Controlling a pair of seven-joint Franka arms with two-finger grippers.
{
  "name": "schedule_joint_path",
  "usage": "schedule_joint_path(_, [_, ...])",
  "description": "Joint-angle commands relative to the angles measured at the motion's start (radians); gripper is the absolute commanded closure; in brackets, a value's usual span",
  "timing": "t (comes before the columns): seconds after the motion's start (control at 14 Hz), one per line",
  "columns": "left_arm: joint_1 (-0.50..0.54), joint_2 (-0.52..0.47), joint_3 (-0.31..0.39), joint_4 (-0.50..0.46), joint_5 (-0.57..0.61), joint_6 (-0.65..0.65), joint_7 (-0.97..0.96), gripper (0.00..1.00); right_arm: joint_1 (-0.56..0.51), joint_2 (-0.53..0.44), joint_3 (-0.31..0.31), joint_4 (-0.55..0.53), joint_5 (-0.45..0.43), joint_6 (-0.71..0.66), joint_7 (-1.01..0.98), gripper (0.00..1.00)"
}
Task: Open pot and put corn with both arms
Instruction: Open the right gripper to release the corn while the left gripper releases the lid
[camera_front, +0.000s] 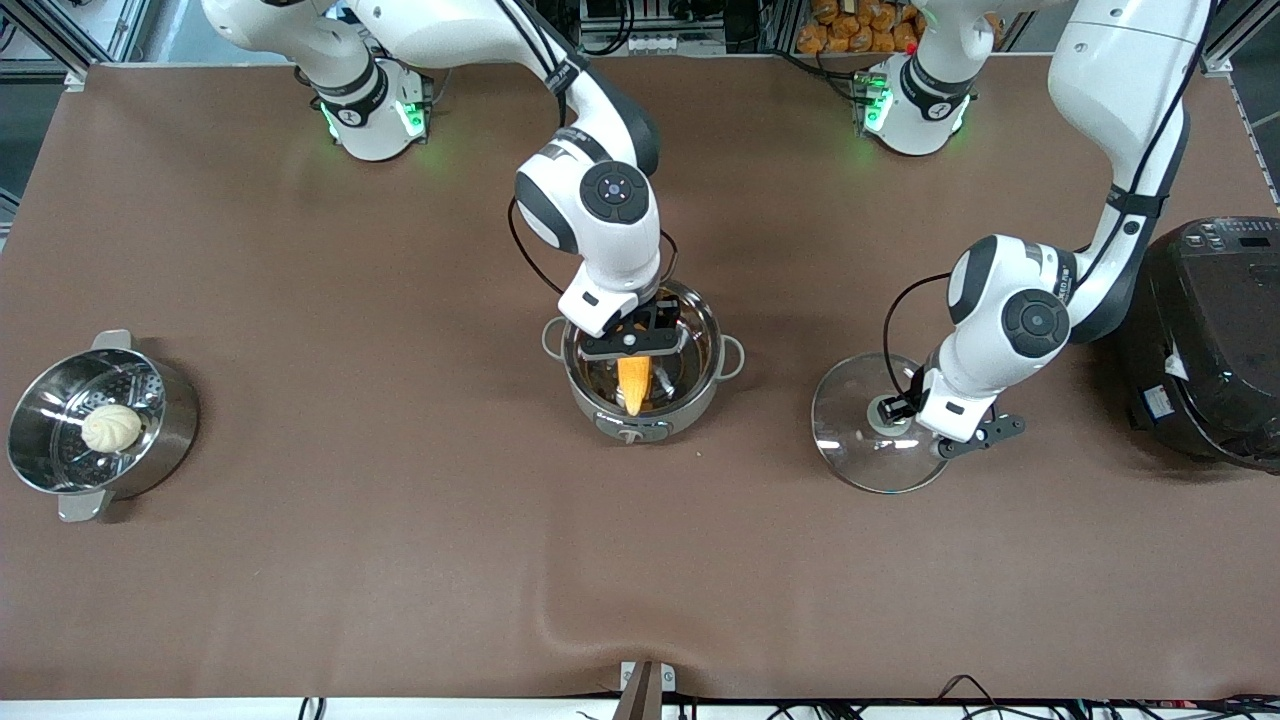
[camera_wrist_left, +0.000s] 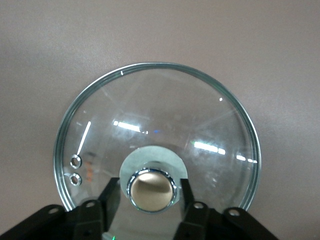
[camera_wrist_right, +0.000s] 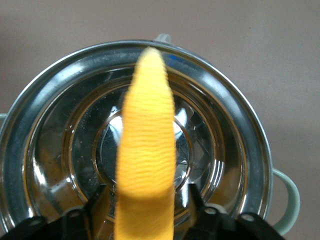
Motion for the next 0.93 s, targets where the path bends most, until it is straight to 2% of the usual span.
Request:
schedule_joint_path(0.0, [0.004, -0.034, 0.000, -0.007, 0.010, -0.003, 0.001, 0.00, -0.012, 0.000, 0.008, 0.025, -0.020, -0.021, 0.015, 0.00])
schedule_joint_path(0.21, [0.010, -0.127, 0.000, -0.004, 0.010, -0.102, 0.002, 0.00, -0.110, -0.081, 0.006, 0.025, -0.010, -0.111, -0.086, 0.00])
schedule_joint_path(0.43, [0.019, -0.244, -0.002, -0.003, 0.010, -0.199, 0.039, 0.00, -0.256, -0.201, 0.008, 0.021, 0.000, -0.243, -0.143, 0.00])
schedule_joint_path(0.64, [0.022, -0.366, 0.001, 0.016, 0.008, -0.317, 0.135, 0.00, -0.406, -0.289, 0.001, 0.013, -0.007, -0.305, -0.159, 0.00])
schedule_joint_path(0.86, [0.056, -0.449, 0.006, 0.116, -0.024, -0.530, 0.284, 0.00, -0.558, -0.350, -0.002, 0.015, -0.014, -0.415, -0.426, 0.00])
